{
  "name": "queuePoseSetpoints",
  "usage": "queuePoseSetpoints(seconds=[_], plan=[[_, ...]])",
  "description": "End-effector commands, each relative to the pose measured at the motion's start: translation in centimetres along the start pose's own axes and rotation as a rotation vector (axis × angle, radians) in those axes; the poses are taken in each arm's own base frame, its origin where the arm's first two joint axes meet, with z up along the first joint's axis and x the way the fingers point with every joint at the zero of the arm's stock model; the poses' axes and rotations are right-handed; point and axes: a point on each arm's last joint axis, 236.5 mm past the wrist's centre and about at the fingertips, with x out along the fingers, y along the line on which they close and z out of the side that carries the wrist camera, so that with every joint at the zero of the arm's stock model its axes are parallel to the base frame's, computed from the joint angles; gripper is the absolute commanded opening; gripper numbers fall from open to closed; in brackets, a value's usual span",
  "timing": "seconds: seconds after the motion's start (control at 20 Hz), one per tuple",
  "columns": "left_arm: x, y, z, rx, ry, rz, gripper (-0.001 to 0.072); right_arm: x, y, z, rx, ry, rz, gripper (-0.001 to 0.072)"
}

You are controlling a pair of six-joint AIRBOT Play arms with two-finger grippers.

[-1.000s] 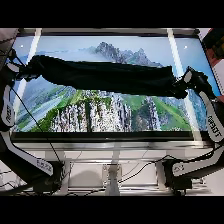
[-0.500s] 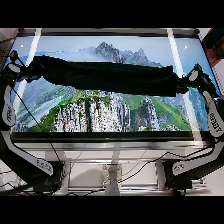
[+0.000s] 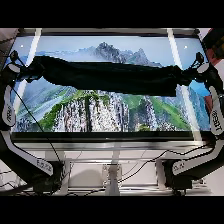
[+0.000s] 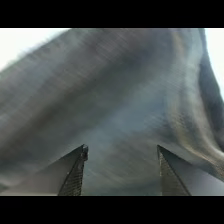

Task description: Fold the clothes and pants, and hang the long-sleeved shirts on hangers.

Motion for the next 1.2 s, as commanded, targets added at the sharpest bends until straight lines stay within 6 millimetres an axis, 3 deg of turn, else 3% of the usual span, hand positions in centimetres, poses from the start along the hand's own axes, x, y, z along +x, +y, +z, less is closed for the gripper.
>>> queuePoseSetpoints(seconds=[0.0, 0.1, 0.2, 0.3, 0.4, 0.65, 0.9, 1.0, 1.15], plan=[[0.0, 0.0, -0.1, 0.000, 0.002, 0.000, 0.0038, -1.4, -4.1, -3.8, -0.035, 0.197, -0.092, 0.0452], [0.0, 0.0, -0.1, 0.000, 0.004, 0.000, 0.0038, -2.0, -5.4, -4.2, -0.024, 0.230, -0.104, 0.0382], [0.0, 0.0, -0.1, 0.000, 0.005, 0.000, 0.0038, -1.9, -5.7, -3.5, -0.023, 0.202, -0.109, 0.0383], [0.0, 0.0, -0.1, 0.000, 0.005, 0.000, 0.0038, -1.0, -5.6, -2.1, -0.016, 0.139, -0.104, 0.0401], [0.0, 0.0, -0.3, 0.000, 0.013, -0.001, 0.0038, 0.3, -6.0, -1.6, 0.019, 0.111, -0.108, 0.0561], [0.0, 0.0, -0.3, 0.000, 0.013, -0.001, 0.0038, 3.5, -5.2, -2.5, 0.049, 0.132, -0.063, 0.0541], [0.0, 0.0, -0.3, 0.000, 0.013, -0.001, 0.0038, 3.5, -4.8, -1.6, -0.015, 0.107, -0.061, 0.0227], [0.0, 0.0, -0.3, 0.000, 0.013, -0.001, 0.0038, 2.8, -4.4, -1.8, -0.066, 0.137, -0.054, 0.0031], [0.0, 0.0, -0.3, 0.000, 0.014, -0.001, 0.0038, 0.6, -3.8, -0.4, -0.128, 0.141, -0.073, 0.0026]])
